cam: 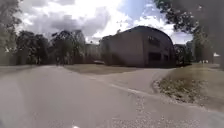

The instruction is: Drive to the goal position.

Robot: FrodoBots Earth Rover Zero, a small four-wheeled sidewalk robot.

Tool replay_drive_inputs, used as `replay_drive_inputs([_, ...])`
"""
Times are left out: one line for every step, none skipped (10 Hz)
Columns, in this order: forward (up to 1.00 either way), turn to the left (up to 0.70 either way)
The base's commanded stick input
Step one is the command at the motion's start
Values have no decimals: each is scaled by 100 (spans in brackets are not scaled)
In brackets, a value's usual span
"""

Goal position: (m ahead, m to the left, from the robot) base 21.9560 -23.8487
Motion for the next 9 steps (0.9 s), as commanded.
replay_drive_inputs([85, 0])
replay_drive_inputs([85, 0])
replay_drive_inputs([85, 0])
replay_drive_inputs([85, -3])
replay_drive_inputs([85, -14])
replay_drive_inputs([85, -28])
replay_drive_inputs([85, -34])
replay_drive_inputs([85, -34])
replay_drive_inputs([85, -34])
